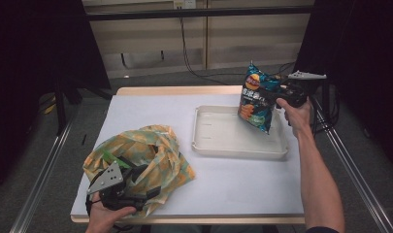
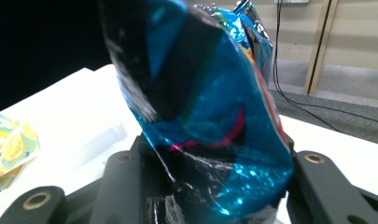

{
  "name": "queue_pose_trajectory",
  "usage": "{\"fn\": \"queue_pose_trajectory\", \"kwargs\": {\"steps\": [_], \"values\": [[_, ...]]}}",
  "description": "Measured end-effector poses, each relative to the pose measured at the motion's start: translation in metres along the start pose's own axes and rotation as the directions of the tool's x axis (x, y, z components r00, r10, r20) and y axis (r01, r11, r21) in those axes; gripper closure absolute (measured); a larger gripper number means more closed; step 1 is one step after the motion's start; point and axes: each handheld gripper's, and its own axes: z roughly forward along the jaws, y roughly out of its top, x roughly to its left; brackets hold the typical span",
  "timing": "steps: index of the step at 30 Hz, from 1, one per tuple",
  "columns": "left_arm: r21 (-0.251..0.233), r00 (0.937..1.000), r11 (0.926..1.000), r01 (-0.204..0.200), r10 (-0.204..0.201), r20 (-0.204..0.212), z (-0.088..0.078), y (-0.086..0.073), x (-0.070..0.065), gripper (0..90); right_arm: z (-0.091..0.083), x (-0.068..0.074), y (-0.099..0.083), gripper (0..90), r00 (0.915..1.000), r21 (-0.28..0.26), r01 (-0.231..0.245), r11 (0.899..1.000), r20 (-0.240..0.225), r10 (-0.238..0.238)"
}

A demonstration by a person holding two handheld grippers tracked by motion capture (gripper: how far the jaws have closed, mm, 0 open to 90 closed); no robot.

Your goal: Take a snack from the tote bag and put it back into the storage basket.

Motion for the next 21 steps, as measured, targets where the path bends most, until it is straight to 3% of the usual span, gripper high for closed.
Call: {"fn": "queue_pose_trajectory", "kwargs": {"steps": [4, 7, 11, 15, 19, 21], "values": [[-0.003, 1.0000, 1.0000, -0.001, 0.001, 0.003, 0.001, 0.000, 0.000, 17.2, 0.001, -0.001, -0.001, 55.3, 0.9992, -0.005, -0.009, 1.000, -0.040, 0.009], [0.001, 1.0000, 1.0000, 0.008, -0.008, -0.003, 0.001, -0.001, 0.000, 17.2, 0.005, 0.004, 0.001, 55.6, 0.9986, 0.001, 0.009, 1.000, -0.052, -0.009], [-0.003, 1.0000, 1.0000, 0.008, -0.008, 0.006, 0.000, -0.001, 0.000, 17.2, 0.007, 0.000, 0.000, 54.1, 0.9996, -0.008, 0.004, 1.000, -0.029, -0.005], [-0.005, 1.0000, 1.0000, 0.003, -0.003, 0.006, -0.001, 0.000, -0.001, 17.2, 0.006, -0.006, -0.006, 50.0, 0.9999, 0.036, 0.003, 0.999, -0.011, -0.003], [0.000, 0.9999, 1.0000, 0.007, -0.007, 0.010, 0.000, -0.001, 0.000, 17.2, 0.003, -0.012, -0.009, 47.5, 0.9998, 0.038, -0.010, 0.999, 0.017, 0.010], [0.006, 1.0000, 1.0000, -0.001, 0.001, 0.010, 0.001, -0.001, 0.000, 17.0, 0.004, -0.011, -0.008, 42.2, 0.9993, 0.043, -0.005, 0.999, 0.036, 0.003]]}}
